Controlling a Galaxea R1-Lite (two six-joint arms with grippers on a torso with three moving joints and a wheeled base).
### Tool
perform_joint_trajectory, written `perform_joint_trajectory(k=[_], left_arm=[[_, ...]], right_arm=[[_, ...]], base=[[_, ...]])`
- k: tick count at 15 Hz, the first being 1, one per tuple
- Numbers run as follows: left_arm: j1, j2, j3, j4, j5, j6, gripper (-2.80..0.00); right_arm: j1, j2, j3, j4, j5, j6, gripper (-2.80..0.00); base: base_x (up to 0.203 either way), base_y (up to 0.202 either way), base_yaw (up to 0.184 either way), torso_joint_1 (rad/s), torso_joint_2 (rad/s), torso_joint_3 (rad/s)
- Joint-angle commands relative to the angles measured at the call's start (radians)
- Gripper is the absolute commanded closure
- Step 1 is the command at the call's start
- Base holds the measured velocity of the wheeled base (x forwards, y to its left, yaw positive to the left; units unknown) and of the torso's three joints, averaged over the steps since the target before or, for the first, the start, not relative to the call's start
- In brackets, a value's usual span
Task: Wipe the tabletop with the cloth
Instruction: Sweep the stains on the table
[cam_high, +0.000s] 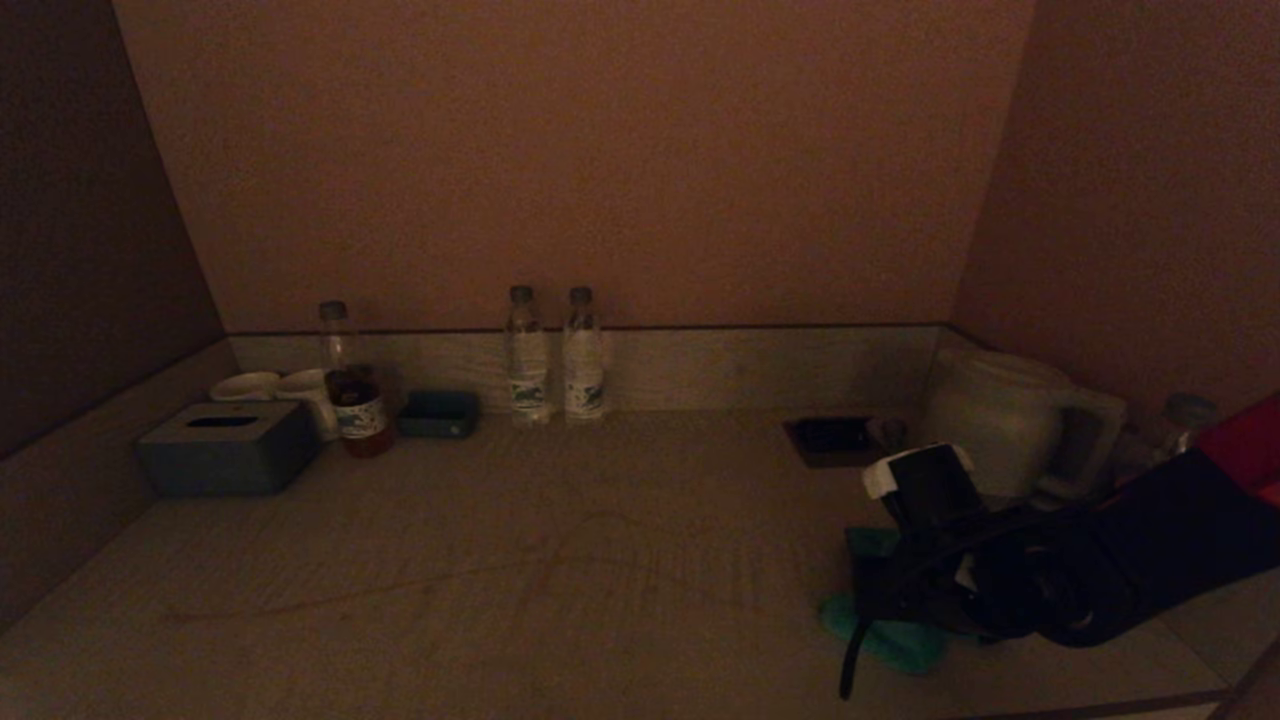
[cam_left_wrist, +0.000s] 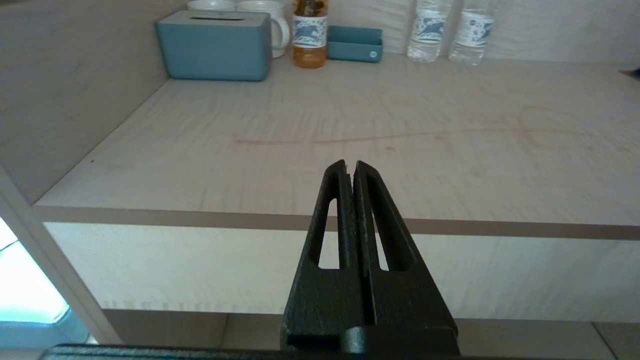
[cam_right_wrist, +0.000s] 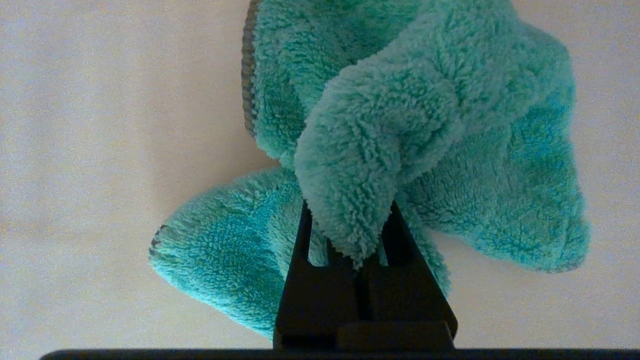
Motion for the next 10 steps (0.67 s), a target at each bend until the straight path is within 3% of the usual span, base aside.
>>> perform_joint_trajectory(k=[1,10], left_arm=[[-0.001,0.000,0.000,0.001,0.000,-0.001,0.00],[0.000,0.000,0.000,0.001,0.000,-0.001,0.00]], right_arm=[[0.048,0.017,-0.007,-0.004,0.000,0.004,0.00],[0.200,0.080,-0.097,-0.004,-0.006,0.011,0.00]], base=[[0.000,0.000,0.000,0.000,0.00,0.000],[0.000,0.000,0.000,0.000,0.00,0.000]])
